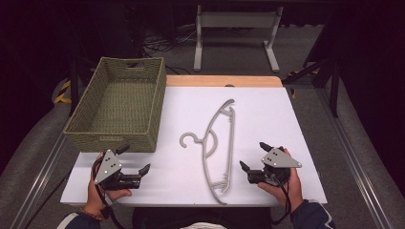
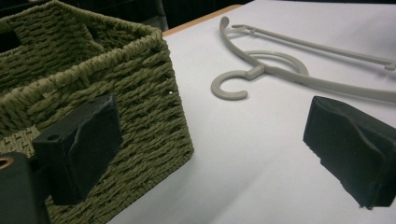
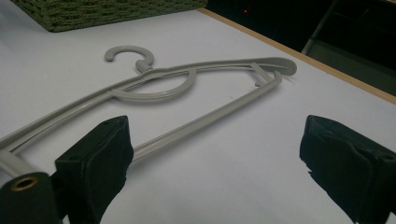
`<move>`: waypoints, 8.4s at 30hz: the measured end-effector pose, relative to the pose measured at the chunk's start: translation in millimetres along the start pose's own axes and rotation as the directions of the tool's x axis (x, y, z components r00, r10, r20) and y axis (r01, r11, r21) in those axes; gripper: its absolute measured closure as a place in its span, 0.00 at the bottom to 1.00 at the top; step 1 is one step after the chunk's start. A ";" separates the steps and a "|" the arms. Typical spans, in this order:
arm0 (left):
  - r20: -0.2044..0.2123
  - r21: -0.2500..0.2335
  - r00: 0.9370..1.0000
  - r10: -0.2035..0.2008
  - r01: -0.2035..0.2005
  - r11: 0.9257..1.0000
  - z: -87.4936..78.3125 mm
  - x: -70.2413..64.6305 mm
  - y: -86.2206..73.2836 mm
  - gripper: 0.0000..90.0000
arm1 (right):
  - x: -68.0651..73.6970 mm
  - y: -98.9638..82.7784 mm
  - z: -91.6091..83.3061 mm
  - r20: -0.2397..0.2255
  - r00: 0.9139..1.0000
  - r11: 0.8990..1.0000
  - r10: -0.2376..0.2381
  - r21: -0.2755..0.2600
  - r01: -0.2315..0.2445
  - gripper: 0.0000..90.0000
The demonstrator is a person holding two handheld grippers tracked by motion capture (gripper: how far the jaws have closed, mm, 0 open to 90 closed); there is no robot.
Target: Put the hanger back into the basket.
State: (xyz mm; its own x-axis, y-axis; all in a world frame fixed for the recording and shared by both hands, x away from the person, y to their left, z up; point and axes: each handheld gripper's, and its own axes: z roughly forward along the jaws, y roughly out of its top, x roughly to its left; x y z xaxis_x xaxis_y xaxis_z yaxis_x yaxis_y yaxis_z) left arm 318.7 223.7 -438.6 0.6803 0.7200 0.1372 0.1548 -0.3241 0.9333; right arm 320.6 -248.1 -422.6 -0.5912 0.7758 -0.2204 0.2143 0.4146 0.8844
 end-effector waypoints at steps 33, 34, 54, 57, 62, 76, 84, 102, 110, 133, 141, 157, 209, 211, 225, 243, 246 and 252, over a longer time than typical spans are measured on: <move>0.063 0.054 0.998 0.001 -0.004 0.999 -2.4 -4.4 -7.4 0.08 | 45.4 52.6 54.8 -0.224 0.972 0.970 0.065 0.241 -0.009 0.33; 0.064 0.057 0.998 0.001 -0.005 0.998 -2.4 -4.4 -7.5 0.08 | 48.1 53.3 58.1 -0.235 0.969 0.965 0.073 0.261 -0.009 0.33; 0.073 0.105 0.997 -0.003 -0.005 0.994 -1.9 -6.0 -9.6 0.09 | 86.0 39.6 88.2 -0.360 0.930 0.865 0.075 0.487 0.119 0.34; 0.075 0.104 0.997 -0.003 -0.004 0.995 -1.6 -5.9 -9.7 0.09 | 82.3 40.3 86.2 -0.382 0.922 0.865 0.060 0.481 0.143 0.57; 0.082 0.108 0.997 -0.011 0.002 0.994 -0.9 -6.3 -10.1 0.09 | 78.8 41.1 85.3 -0.400 0.914 0.863 0.060 0.481 0.154 0.63; 0.096 0.103 0.995 -0.023 0.013 0.995 0.4 -6.6 -8.4 0.10 | 45.7 54.3 78.2 -0.368 0.909 0.836 0.196 0.548 0.042 0.72; 0.105 0.106 0.994 -0.010 -0.001 0.994 -0.3 -8.5 -7.9 0.10 | 68.4 55.0 86.7 -0.399 0.894 0.773 0.203 0.626 0.104 0.59; 0.128 0.128 0.992 0.005 -0.021 0.991 4.5 -14.4 -6.7 0.10 | 73.2 54.7 95.4 -0.357 0.929 0.756 0.103 0.635 0.161 0.87; 0.141 0.134 0.990 0.005 -0.024 0.991 6.5 -16.8 -6.2 0.11 | 72.2 52.6 94.2 -0.380 0.921 0.775 0.083 0.606 0.180 0.88; 0.221 0.059 0.975 -0.038 0.026 0.998 25.6 -31.5 12.6 0.15 | 42.4 46.8 75.2 -0.431 0.881 0.949 0.197 0.308 -0.062 0.93; 0.254 -0.023 0.966 -0.054 0.062 0.998 41.9 -37.9 30.2 0.22 | 30.3 52.3 62.6 -0.436 0.872 0.971 0.223 0.179 -0.159 0.93; 0.399 -0.113 0.904 -0.154 0.215 0.970 112.5 -55.5 73.0 0.41 | 29.8 54.6 53.0 -0.479 0.843 0.965 0.245 0.034 -0.261 0.92; 0.358 -0.153 0.933 0.017 0.041 0.987 100.5 -71.0 104.5 0.91 | -23.2 -7.9 9.8 -0.231 0.965 0.992 0.125 0.040 -0.119 0.42; 0.343 -0.151 0.939 0.022 0.032 0.988 100.3 -71.8 107.8 0.91 | -24.7 -10.0 9.4 -0.199 0.971 0.991 0.132 0.037 -0.127 0.35; 0.275 -0.210 0.959 0.076 -0.017 0.977 78.7 -62.5 137.6 0.91 | -19.4 -6.7 3.8 -0.027 1.000 0.999 0.016 -0.032 -0.017 0.19; 0.146 -0.273 0.983 0.114 -0.071 0.959 43.3 -27.6 161.4 0.91 | -10.9 -6.5 10.6 0.019 1.000 0.999 -0.002 -0.041 0.003 0.12; 0.131 -0.272 0.985 0.109 -0.070 0.960 40.9 -21.8 162.7 0.91 | -11.2 -6.2 12.3 0.028 0.999 0.999 0.019 -0.036 -0.018 0.12; 0.101 -0.273 0.987 0.124 -0.093 0.958 34.0 -9.8 168.5 0.91 | -10.6 -7.2 13.8 0.036 0.999 1.000 0.001 -0.024 0.000 0.12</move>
State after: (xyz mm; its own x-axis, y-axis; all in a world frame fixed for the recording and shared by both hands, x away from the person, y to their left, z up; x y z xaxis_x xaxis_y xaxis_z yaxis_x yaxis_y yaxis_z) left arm 362.5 141.1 -294.0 0.7633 0.6083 0.2178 -0.1101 -0.2096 0.9716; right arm 336.1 -252.7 -432.3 -0.5625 0.7929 -0.2344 0.1957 0.4031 0.8940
